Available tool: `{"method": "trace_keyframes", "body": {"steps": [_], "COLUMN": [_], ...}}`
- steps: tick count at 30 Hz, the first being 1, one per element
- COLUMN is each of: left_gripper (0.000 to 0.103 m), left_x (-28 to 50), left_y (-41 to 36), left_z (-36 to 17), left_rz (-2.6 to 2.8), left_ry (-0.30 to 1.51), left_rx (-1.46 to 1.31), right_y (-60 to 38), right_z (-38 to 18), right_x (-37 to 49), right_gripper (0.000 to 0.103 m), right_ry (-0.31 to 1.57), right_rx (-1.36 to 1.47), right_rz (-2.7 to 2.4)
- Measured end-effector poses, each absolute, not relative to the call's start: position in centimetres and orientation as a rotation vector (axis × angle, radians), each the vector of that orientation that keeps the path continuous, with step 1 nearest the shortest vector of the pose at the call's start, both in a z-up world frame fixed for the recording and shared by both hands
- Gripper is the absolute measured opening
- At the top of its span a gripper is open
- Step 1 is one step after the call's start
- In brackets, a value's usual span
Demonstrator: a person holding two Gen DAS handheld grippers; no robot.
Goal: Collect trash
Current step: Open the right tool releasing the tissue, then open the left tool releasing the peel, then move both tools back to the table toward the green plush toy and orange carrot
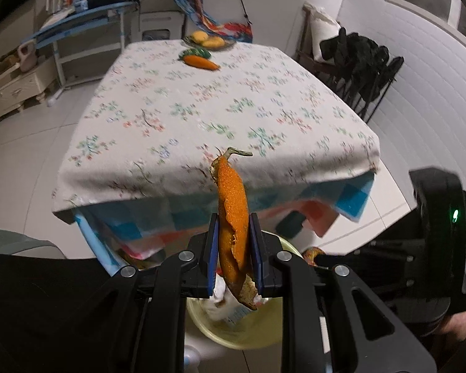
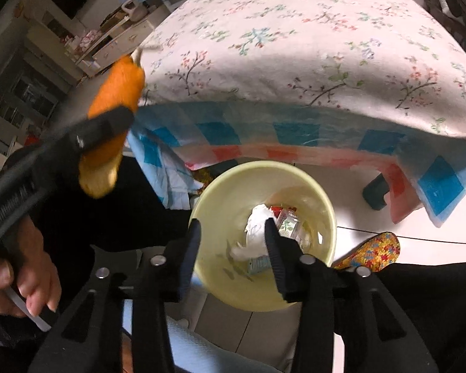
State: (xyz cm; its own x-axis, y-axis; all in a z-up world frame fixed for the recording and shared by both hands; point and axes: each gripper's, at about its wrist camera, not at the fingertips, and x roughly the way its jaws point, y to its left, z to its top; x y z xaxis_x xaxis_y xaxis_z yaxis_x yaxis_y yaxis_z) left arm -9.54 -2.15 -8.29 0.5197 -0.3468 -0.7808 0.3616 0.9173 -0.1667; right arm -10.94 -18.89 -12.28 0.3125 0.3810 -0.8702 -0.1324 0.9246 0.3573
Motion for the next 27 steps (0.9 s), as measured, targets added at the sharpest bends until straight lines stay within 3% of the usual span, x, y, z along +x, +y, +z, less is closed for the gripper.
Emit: {"method": "trace_keyframes", "body": {"steps": [5,11,13,16,23,27], "left_gripper": [0.018,0.021,0.033,0.047,0.05,0.058], "left_x": [-9.6,-10.0,-10.3,-10.4,-9.8,-9.7], "left_y": [-3.0,-4.6,-5.0,-4.9,-3.5,-2.7], "left_z": [-9.9,-12.8,-13.0,-12.6,-10.7,-8.8], "left_rz": [-0.469,-0.526,-0.535,-0.511,-0.481,-0.44], "left_ry": [1.025,1.186,1.193,1.172,1.089,0.981], "left_rx": [0.017,0.072,0.097,0.108,0.029,0.009], "right_y": [-20.4,-22.8,-23.3,-23.4,-23.5,-23.2], "right_z": [-11.1,-9.9,-9.7,-9.6,-9.2,-9.0], "right_x": [-10.9,-10.8,-10.8,-10.9,-11.0,-10.9], "right_gripper": [0.066,0.066,0.066,0.067,0.067,0.067], "right_ry": [1.123,1.034,1.015,1.001,0.977,0.968], "right_rx": [0.281,0.4,0.423,0.432,0.432,0.409], "right_rz": [0.264,0.197,0.185,0.173,0.171,0.175]}}
